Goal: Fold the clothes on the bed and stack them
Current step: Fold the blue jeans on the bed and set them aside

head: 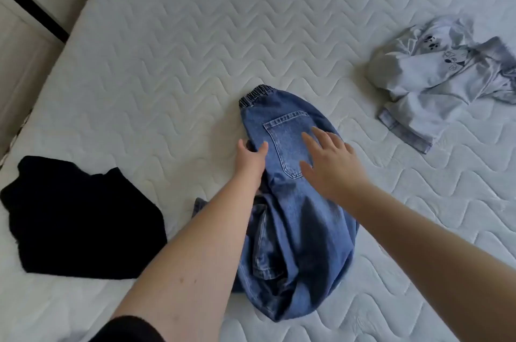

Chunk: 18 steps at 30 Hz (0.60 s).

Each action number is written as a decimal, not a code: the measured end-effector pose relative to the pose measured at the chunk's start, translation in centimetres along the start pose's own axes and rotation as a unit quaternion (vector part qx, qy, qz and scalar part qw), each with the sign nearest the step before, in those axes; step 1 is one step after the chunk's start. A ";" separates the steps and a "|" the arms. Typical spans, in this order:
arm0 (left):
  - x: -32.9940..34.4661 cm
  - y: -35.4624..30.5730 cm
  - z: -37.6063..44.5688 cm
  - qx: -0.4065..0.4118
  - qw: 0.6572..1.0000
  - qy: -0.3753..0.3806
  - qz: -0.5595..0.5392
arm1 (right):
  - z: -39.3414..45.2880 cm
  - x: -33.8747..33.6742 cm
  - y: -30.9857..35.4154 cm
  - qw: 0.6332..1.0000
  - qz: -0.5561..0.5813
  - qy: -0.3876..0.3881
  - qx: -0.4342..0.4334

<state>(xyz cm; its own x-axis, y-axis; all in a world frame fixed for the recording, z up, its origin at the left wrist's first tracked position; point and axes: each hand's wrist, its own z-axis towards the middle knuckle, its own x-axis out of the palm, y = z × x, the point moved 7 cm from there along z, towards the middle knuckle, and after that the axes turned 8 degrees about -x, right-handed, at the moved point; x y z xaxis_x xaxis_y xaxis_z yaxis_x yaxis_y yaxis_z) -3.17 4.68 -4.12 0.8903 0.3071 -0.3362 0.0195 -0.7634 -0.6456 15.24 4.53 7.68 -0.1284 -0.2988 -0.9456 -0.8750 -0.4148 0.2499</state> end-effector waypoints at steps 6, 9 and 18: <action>1.2 0.4 1.3 -0.025 0.997 0.031 -0.073 | 0.8 1.7 -0.7 0.997 0.071 0.025 0.028; 1.8 0.1 -2.0 0.043 0.991 0.088 -0.090 | 1.5 1.5 -0.2 0.978 0.198 0.014 0.065; 1.2 5.2 -14.3 0.140 0.961 0.211 0.106 | 3.5 2.6 1.7 0.956 0.270 0.076 0.083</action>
<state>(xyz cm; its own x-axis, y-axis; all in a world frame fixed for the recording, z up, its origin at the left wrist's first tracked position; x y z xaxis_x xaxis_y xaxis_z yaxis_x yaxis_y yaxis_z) 4.54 -7.08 1.89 0.9671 -0.1428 -0.2103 -0.2539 -0.5827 -0.7720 11.82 6.07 4.89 -0.5242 -0.5581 -0.6432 -0.7639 -0.0257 0.6448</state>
